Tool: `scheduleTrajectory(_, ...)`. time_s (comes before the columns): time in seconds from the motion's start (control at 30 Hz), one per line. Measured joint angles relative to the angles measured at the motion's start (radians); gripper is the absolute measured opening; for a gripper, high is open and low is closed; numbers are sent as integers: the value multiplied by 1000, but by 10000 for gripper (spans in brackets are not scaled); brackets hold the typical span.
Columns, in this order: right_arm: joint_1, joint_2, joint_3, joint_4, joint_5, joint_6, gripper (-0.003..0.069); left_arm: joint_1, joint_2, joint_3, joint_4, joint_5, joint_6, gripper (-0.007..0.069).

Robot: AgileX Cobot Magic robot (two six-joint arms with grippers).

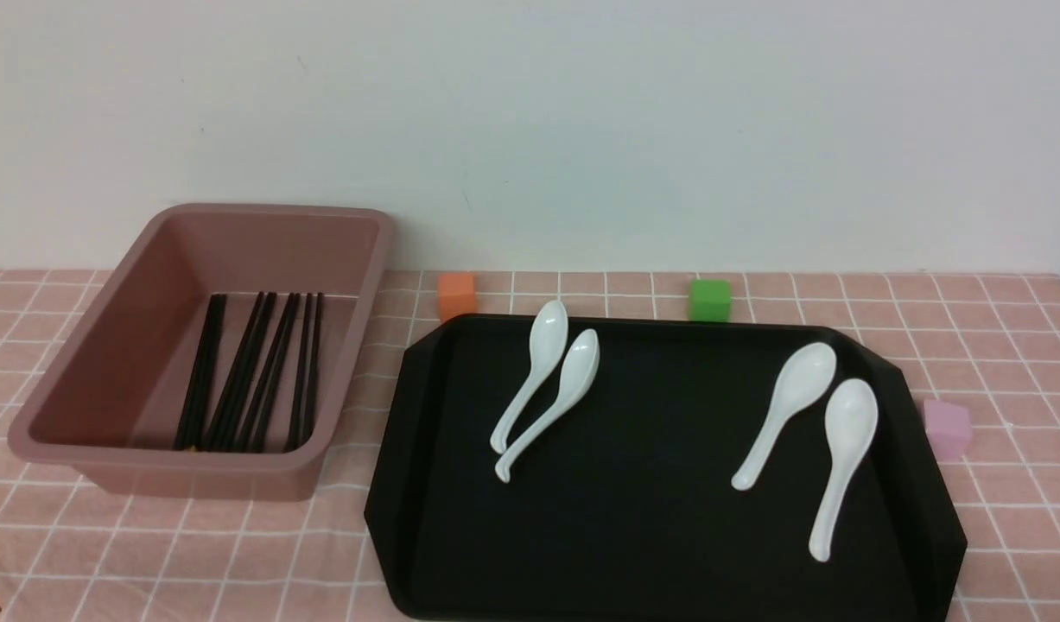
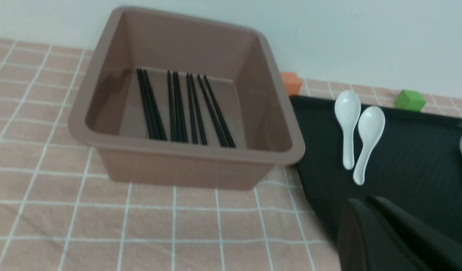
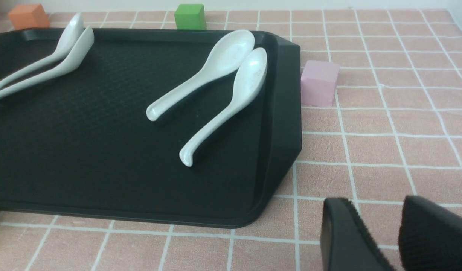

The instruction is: On pink tablecloth take chopsticks from black tray and put them in box.

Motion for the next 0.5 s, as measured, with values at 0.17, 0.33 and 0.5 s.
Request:
scheduleTrajectory(0.17, 0, 0, 0, 0, 0, 0, 240, 0, 0, 5, 0, 6, 0, -13)
scheduleTrajectory(0.33, 0, 0, 0, 0, 0, 0, 240, 0, 0, 5, 0, 6, 0, -13)
scheduleTrajectory(0.5, 0, 0, 0, 0, 0, 0, 240, 0, 0, 5, 0, 6, 0, -13)
